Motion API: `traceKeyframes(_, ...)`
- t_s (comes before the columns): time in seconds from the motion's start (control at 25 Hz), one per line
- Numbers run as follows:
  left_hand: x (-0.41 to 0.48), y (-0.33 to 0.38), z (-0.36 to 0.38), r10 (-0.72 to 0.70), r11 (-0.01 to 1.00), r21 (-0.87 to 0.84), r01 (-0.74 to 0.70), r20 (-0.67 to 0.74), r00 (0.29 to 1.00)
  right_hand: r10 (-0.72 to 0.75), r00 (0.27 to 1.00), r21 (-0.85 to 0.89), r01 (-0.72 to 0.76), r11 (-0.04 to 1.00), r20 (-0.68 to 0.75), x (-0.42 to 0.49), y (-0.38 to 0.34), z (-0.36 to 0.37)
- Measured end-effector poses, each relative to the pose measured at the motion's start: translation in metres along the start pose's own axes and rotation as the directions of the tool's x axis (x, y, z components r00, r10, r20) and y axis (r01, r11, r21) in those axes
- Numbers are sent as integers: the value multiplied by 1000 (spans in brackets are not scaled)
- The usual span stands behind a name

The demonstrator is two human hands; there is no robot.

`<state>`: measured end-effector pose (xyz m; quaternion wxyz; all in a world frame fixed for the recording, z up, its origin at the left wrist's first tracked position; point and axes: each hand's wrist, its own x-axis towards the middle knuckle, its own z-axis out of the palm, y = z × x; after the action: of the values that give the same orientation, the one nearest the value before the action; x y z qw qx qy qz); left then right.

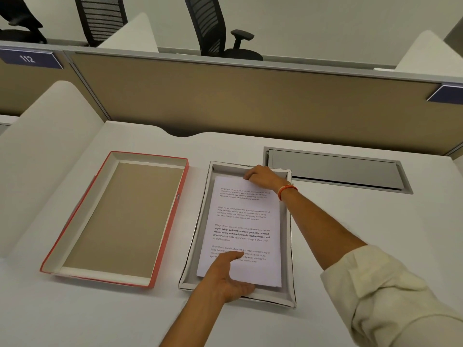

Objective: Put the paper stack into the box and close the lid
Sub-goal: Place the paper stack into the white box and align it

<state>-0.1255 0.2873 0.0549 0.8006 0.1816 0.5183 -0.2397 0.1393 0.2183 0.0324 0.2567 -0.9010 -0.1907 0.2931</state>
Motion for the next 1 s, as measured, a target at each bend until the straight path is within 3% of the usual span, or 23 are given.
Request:
traceKeyframes(0.36,4,5,0,-17,999,28,16,7,1000,14,1000,57,-14,998,-11,3,2,-1)
traceKeyframes(1.0,4,6,-9,-10,1000,-10,10,74,997,-19,1000,-14,19,1000,-2,-5,0,-3)
